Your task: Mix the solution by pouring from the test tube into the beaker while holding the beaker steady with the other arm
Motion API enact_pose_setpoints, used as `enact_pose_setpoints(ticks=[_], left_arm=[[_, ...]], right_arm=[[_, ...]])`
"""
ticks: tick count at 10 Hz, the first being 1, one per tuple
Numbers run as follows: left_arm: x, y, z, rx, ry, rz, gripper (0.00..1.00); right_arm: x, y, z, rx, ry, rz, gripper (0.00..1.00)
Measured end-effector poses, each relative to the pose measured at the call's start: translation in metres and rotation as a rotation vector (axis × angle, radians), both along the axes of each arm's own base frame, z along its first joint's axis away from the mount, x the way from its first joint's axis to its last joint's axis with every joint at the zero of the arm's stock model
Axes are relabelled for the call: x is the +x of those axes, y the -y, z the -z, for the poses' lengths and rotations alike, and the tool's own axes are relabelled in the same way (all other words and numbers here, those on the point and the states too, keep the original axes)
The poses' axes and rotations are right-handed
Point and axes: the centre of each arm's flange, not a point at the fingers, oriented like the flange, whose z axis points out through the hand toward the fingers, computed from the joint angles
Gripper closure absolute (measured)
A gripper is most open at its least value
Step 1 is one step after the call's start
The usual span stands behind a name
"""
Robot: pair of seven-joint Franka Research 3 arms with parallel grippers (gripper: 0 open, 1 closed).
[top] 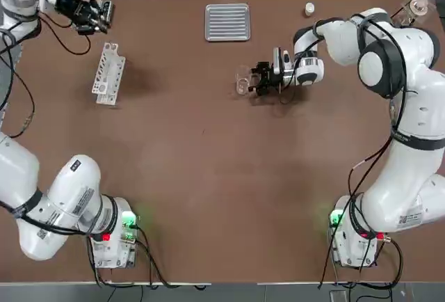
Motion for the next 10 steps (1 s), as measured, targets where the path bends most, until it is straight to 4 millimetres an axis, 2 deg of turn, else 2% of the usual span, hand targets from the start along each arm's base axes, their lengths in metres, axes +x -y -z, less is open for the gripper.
enact_pose_setpoints(ticks=[2,3,4,7,10], left_arm=[[-0.015,-0.047,0.026,-0.075,0.070,-0.058,0.78],[-0.019,-0.060,0.043,-0.128,0.073,-0.096,0.78],[-0.020,-0.064,0.057,-0.171,0.076,-0.118,0.78],[-0.018,-0.060,0.073,-0.243,0.083,-0.139,0.78],[-0.025,-0.071,0.094,-0.251,0.075,-0.159,0.78]], right_arm=[[0.000,0.003,-0.004,0.009,-0.004,0.006,0.00],[-0.001,0.007,-0.002,0.006,-0.008,0.008,0.00],[-0.003,0.013,0.000,0.000,-0.012,0.005,0.00],[-0.005,0.034,-0.005,-0.020,-0.011,-0.003,0.00],[0.014,0.073,-0.035,-0.057,0.016,-0.009,0.00]])
